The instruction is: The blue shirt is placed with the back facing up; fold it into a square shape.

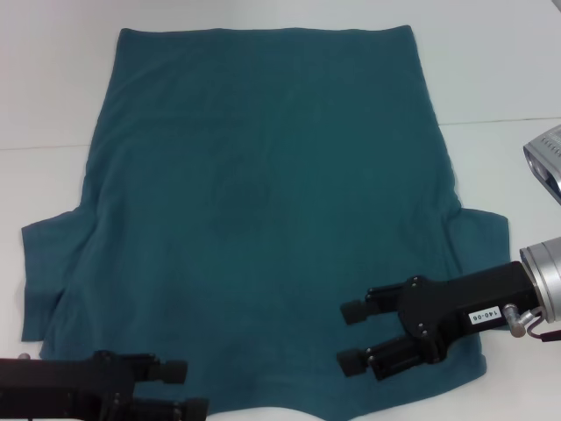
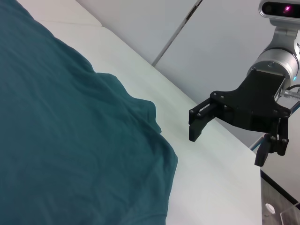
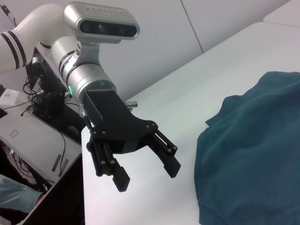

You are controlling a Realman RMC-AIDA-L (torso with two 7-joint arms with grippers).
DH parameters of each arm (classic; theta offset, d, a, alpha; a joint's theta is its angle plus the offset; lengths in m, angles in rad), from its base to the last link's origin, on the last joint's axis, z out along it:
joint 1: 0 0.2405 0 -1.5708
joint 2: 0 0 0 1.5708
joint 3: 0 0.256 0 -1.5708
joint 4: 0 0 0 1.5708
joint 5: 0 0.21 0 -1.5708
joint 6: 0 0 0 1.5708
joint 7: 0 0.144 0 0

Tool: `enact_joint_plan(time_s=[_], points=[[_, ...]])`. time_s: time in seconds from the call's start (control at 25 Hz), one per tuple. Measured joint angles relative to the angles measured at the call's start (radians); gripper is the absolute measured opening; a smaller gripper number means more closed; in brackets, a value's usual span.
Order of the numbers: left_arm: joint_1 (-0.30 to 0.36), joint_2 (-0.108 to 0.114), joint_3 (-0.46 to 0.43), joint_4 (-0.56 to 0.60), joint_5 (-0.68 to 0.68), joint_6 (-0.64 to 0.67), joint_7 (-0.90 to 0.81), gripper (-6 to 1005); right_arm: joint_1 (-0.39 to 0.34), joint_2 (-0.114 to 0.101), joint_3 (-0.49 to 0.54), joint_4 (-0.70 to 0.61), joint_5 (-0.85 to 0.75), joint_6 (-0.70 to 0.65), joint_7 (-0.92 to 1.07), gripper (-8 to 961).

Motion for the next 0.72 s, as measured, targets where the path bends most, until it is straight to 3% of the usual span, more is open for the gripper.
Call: enact_joint_plan(time_s=[0.64, 0.72], points=[[0.0, 0.001, -0.004, -0.001, -0.002, -0.001, -0.004, 841, -0.004, -0.003, 0.01, 0.0, 0.005, -0.007, 0.004, 927], [-0.003, 0.002, -0.032, -0.002, -0.007, -0.012, -0.03, 841, 0.005, -0.002, 0.057, 0.001, 0.01, 0.027, 0.063, 927]])
